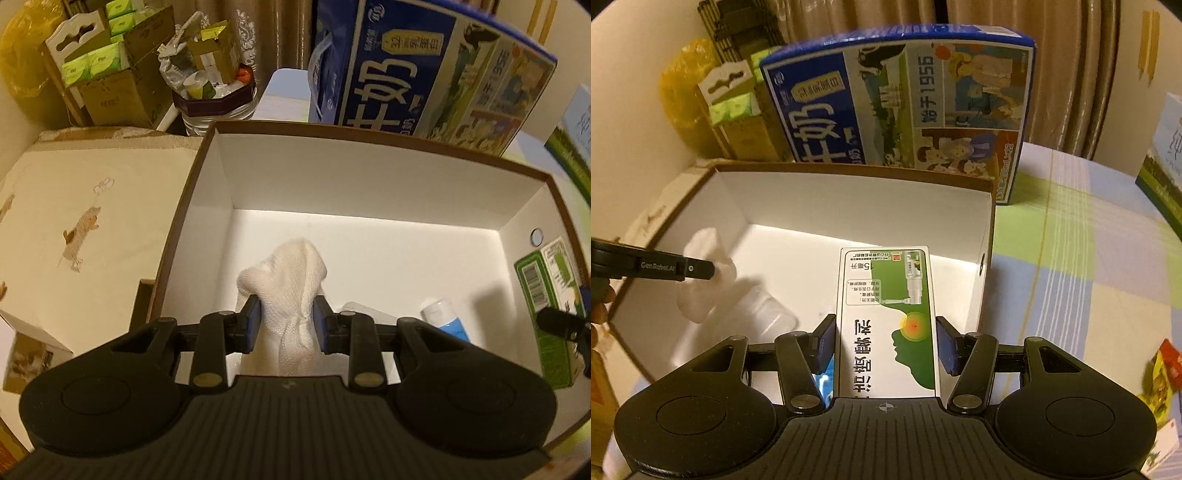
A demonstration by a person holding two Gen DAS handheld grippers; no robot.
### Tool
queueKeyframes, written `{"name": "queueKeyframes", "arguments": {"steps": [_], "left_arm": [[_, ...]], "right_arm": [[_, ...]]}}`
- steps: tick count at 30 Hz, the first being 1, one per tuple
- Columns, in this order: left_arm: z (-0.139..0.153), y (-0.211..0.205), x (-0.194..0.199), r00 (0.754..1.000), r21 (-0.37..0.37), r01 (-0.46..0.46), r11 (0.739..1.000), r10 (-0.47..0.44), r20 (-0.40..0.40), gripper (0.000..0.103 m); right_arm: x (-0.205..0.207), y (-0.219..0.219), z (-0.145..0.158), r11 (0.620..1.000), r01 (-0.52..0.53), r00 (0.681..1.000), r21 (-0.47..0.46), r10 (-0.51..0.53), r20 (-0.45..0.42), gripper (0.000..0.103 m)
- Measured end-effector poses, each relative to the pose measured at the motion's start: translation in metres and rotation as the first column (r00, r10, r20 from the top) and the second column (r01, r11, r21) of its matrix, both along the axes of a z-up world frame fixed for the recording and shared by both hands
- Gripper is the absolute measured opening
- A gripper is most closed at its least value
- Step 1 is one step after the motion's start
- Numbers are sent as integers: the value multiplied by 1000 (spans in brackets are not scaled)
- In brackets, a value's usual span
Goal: Organize objects
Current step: 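Lower the cloth and medicine box into the box and open both tools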
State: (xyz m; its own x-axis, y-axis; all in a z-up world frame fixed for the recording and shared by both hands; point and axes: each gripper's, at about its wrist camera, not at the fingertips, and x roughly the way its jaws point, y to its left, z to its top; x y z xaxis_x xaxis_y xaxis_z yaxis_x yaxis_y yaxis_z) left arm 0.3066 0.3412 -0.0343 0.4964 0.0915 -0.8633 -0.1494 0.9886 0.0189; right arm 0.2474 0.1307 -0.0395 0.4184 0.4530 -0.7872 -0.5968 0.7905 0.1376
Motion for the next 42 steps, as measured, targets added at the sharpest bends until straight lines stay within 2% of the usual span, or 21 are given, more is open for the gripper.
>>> {"name": "queueKeyframes", "arguments": {"steps": [1,3,4,15,22,27,31,36,39,42], "left_arm": [[0,-1,0,1000,11,6,1000,-6,2,26],[1,-1,1,1000,15,8,1000,-8,6,37],[2,0,1,1000,10,8,1000,-8,11,39],[7,5,-6,1000,-12,7,1000,-7,17,45],[6,4,-11,1000,-9,7,1000,-7,15,50],[9,3,-16,1000,-19,6,1000,-6,23,56],[15,-1,-24,999,-21,22,1000,-22,35,68],[26,-9,-37,998,-26,34,999,-32,55,76],[34,-15,-47,997,-30,35,999,-33,72,83],[43,-22,-59,996,-32,39,999,-36,84,83]], "right_arm": [[2,2,-2,1000,-2,1000,-7,2,1,52],[4,5,-4,1000,-6,1000,-18,7,9,52],[4,8,-5,1000,-12,1000,-29,13,16,52],[9,38,-22,978,-87,991,-188,104,84,52],[15,44,-29,972,-94,986,-216,121,117,52],[16,39,-25,976,-110,984,-188,134,121,52],[13,26,-13,987,-102,988,-122,115,100,54],[-2,7,7,995,-90,993,-37,93,78,63],[-13,-4,18,997,-76,995,12,75,66,65],[-24,-14,28,997,-63,997,47,60,55,66]]}}
